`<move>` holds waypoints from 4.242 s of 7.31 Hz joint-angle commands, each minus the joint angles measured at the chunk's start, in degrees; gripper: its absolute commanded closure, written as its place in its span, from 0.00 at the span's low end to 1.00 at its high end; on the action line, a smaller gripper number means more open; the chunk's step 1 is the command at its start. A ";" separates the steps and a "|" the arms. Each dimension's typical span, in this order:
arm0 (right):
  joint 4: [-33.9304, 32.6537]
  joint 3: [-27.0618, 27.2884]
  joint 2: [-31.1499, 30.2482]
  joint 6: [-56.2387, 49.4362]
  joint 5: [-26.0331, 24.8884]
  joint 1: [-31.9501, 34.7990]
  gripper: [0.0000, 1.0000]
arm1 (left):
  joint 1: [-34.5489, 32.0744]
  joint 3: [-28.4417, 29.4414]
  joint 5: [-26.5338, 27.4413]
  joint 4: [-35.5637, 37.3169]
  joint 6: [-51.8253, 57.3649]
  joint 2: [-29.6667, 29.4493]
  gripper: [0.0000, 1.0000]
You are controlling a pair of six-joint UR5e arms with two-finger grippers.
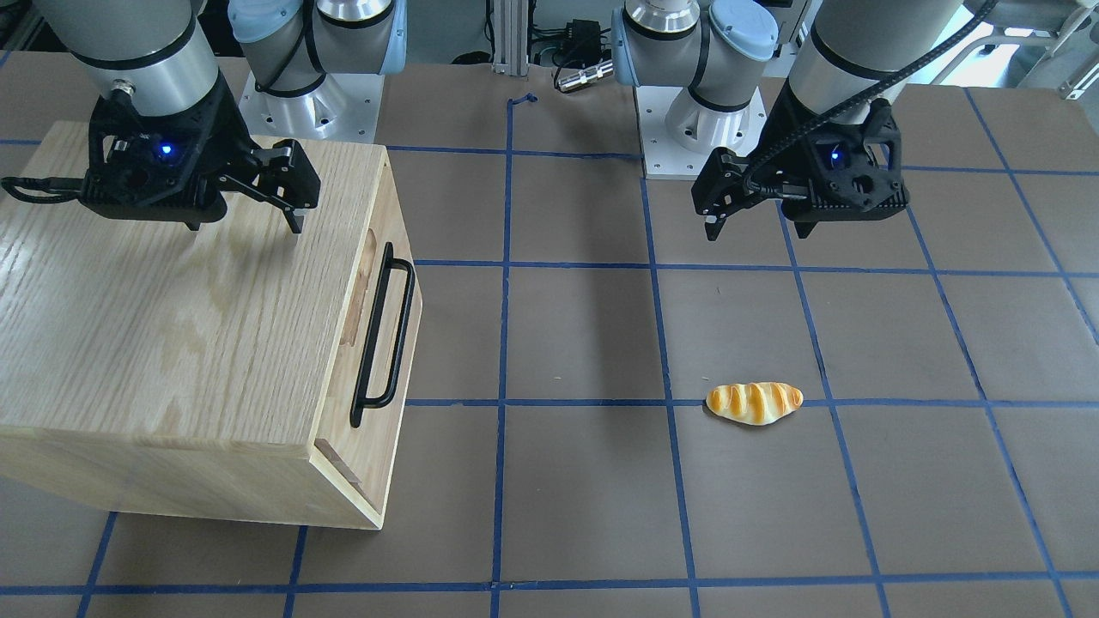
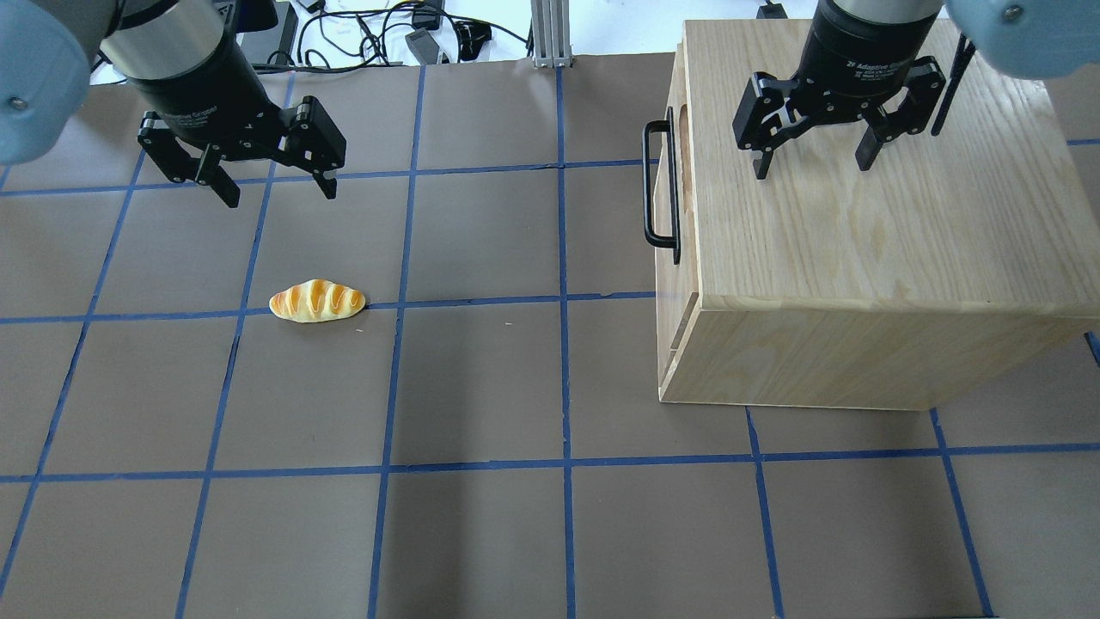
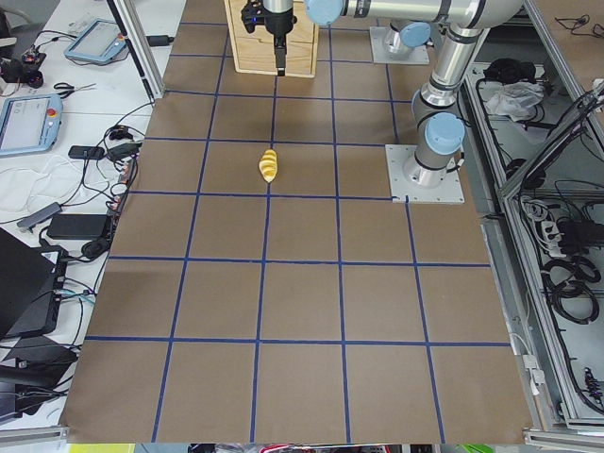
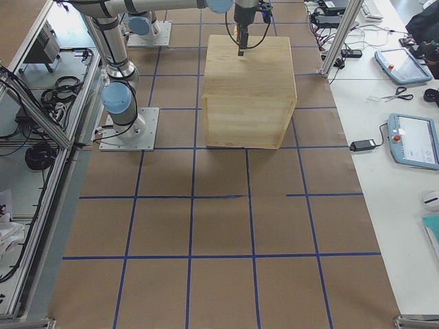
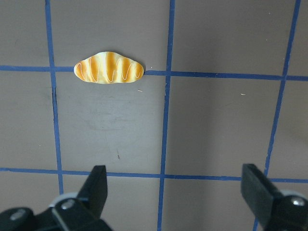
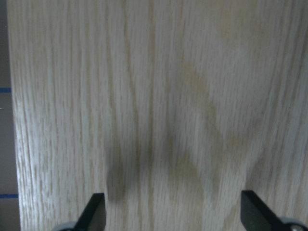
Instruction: Open upper drawer
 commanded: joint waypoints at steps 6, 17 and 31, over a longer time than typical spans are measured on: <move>0.00 -0.06 0.00 -0.06 0.00 0.00 0.00 | -0.01 -1.15 -0.24 0.61 -0.44 1.01 0.00; 0.00 0.03 0.00 -0.06 0.00 0.00 0.00 | -5.08 -0.44 -3.66 8.14 -8.96 -2.85 0.00; 0.00 0.03 0.00 0.03 0.00 0.00 0.00 | -21.10 2.90 -15.35 27.24 -18.65 -17.97 0.00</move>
